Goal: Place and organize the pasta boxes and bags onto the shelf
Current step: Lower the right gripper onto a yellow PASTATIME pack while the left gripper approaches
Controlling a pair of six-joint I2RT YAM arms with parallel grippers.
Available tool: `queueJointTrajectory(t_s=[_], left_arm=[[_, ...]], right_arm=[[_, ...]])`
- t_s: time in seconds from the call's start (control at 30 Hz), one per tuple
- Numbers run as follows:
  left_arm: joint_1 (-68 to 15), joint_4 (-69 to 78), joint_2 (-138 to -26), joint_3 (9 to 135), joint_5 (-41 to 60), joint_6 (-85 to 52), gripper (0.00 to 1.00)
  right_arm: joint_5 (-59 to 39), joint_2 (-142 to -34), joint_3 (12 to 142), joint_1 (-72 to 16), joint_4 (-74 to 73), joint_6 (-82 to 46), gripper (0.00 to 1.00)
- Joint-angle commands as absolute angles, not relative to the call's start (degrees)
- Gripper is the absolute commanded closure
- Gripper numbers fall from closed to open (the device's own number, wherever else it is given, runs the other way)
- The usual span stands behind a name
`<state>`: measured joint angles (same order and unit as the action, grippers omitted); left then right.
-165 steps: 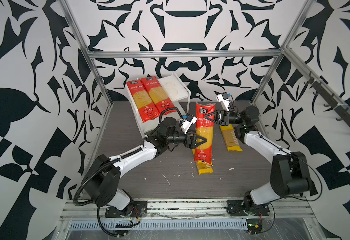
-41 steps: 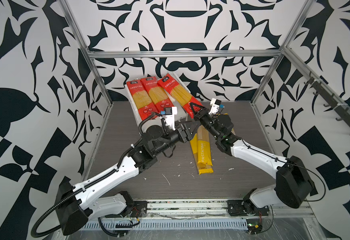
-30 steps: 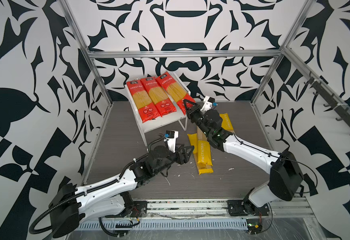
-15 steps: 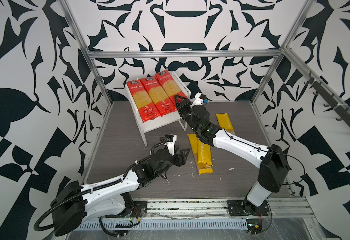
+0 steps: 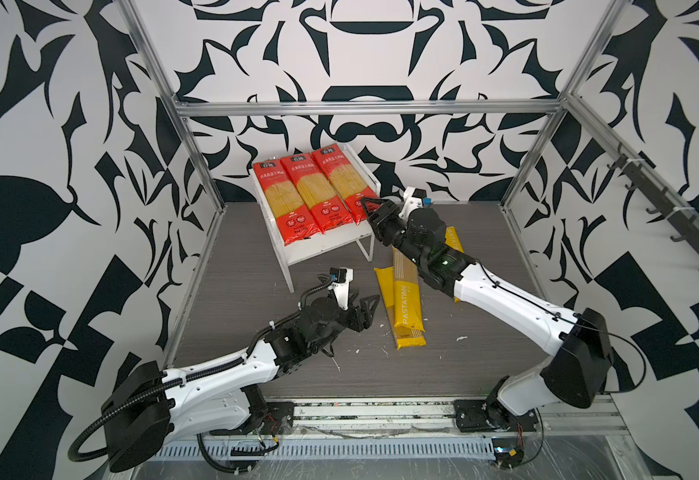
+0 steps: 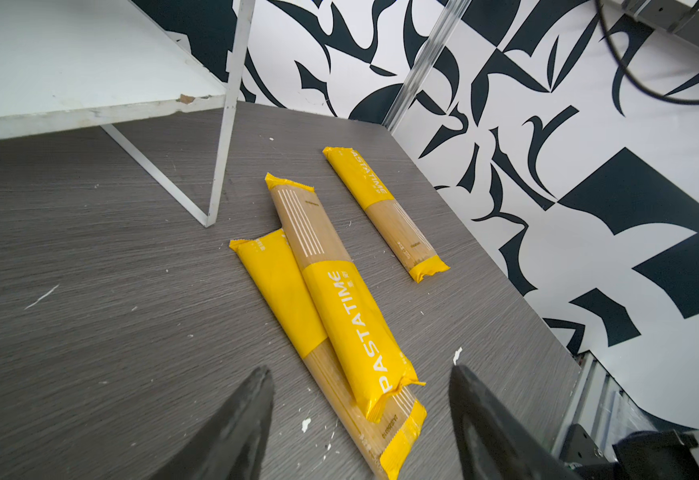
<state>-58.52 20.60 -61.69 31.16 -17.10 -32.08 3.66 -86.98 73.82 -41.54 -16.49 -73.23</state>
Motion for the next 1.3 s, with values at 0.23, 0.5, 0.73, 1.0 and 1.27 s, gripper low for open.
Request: queueJointTrajectory(t_s=[0.23, 0.5, 0.73, 1.0, 1.27], left_arm=[[-58.62, 23.14, -62.16, 31.09, -17.82, -31.23, 0.29], [-58.62, 23.47, -63.76, 31.99, -17.45, -29.88, 0.29], [-58.27, 22.69, -63.26, 31.64, -18.07, -29.44, 0.29], [-58.18, 22.53, -63.50, 32.23, -18.16, -30.23, 0.29], [-56.66, 12.81, -65.59, 36.39, -17.76, -34.37, 0.29]], right_arm=[[-1.32, -91.13, 82.47, -39.70, -16.68, -70.05, 0.87], [-9.92, -91.73, 85.70, -38.33, -9.45, -68.70, 0.31], [-16.34, -87.74, 82.76, -36.74, -3.69, -67.60, 0.09], [-18.10, -87.96, 82.55, -36.17, -0.38, -67.13, 0.06], [-16.17, -76.75, 69.94, -32.73, 5.61, -55.87, 0.17]])
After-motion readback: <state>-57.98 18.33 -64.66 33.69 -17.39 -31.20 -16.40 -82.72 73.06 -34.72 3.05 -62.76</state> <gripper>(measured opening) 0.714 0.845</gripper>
